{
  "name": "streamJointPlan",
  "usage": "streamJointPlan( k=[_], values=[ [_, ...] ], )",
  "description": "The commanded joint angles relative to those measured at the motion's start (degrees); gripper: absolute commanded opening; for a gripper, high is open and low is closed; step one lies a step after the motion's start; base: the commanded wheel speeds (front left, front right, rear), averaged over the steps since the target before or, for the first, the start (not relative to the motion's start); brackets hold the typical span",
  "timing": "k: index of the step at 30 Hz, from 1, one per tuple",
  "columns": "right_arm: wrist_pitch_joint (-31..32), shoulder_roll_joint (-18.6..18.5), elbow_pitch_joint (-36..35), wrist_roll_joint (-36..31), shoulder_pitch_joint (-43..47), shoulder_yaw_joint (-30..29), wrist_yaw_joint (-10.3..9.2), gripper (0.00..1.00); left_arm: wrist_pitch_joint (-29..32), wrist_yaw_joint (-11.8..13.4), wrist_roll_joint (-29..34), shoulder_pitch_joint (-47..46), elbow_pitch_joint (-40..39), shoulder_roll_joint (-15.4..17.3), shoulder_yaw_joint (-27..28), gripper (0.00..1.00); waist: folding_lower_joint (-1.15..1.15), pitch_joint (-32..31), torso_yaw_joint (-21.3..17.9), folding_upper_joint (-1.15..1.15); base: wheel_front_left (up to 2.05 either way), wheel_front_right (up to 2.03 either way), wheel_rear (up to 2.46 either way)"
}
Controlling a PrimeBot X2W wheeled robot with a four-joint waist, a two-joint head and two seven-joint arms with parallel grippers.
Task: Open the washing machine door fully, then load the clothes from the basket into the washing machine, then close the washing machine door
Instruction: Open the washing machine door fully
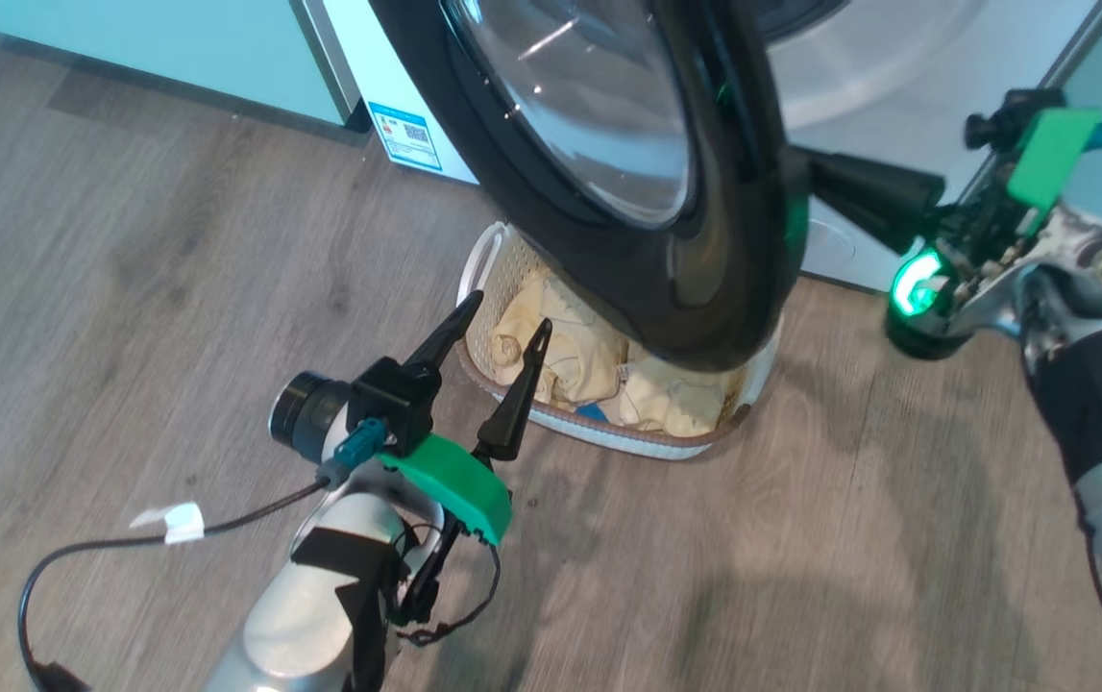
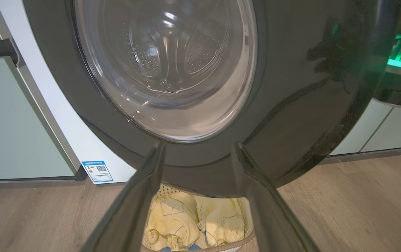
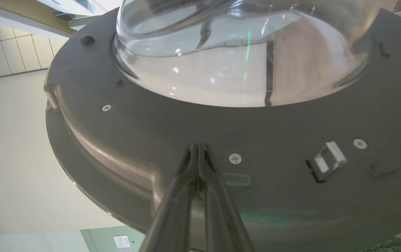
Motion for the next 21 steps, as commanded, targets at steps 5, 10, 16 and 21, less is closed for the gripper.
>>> streamJointPlan(
  k=[5, 10, 16, 21],
  values=[
    [-1.71, 1.60, -4.20, 3.66, 1.80, 4.95, -0.15, 0.00, -0.36, -0.36, 0.58, 0.14, -1.22, 0.88, 2.54, 1.00, 0.01, -1.09, 0.34, 0.00, 0.00, 0.00, 0.00],
    [-3.26, 1.60, -6.34, 7.08, 4.07, 8.86, -0.15, 0.00, -0.36, -0.39, 0.62, 0.91, -1.22, 0.88, 2.80, 1.00, 0.01, -2.10, 0.57, 0.00, 0.00, 0.00, 0.00],
    [-5.05, 1.61, -8.09, 9.87, 5.72, 12.72, -0.15, 0.00, -0.36, -0.43, 0.84, 1.25, -1.30, 0.88, 3.24, 1.00, 0.01, -2.70, 0.64, 0.00, 0.00, 0.00, 0.00],
    [-6.57, 1.61, -8.53, 11.51, 6.07, 14.53, -0.15, 0.00, -0.36, -0.47, 0.89, 1.34, -1.29, 0.88, 3.51, 1.00, 0.01, -2.97, 0.56, 0.00, 0.00, 0.00, 0.00]
  ],
)
